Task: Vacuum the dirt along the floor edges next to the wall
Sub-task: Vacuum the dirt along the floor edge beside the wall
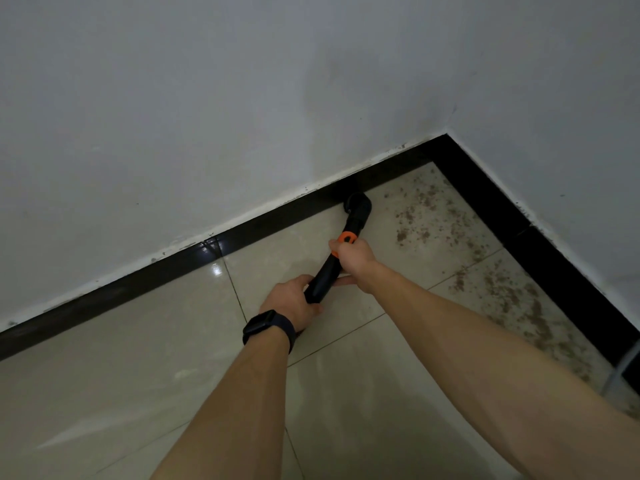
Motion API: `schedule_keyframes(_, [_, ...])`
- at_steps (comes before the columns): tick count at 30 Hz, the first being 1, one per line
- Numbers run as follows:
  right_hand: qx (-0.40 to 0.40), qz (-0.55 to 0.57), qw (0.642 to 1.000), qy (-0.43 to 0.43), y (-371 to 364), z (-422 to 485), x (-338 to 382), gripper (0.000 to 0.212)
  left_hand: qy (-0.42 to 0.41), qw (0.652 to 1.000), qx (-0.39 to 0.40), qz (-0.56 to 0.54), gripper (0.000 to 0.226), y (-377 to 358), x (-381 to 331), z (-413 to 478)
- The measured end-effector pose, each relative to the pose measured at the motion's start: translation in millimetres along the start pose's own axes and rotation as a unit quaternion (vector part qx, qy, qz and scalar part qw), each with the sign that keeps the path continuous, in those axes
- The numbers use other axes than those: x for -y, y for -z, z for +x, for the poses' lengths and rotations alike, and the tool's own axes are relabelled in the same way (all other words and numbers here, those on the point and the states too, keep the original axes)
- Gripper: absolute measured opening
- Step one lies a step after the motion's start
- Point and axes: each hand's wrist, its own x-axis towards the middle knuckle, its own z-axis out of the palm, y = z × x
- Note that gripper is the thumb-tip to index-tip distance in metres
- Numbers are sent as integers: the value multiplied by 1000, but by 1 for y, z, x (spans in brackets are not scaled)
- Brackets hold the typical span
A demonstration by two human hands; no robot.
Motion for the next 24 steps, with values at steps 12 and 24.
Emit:
schedule_keyframes(12, [-29, 115, 992, -49, 11, -54, -69, 28, 1, 986, 129, 101, 62, 17, 18, -34])
schedule_keyframes(24, [-36, 108, 992, -45, 56, -51, -44, 27, -52, 982, 115, 143, 68, -1, -32, -11])
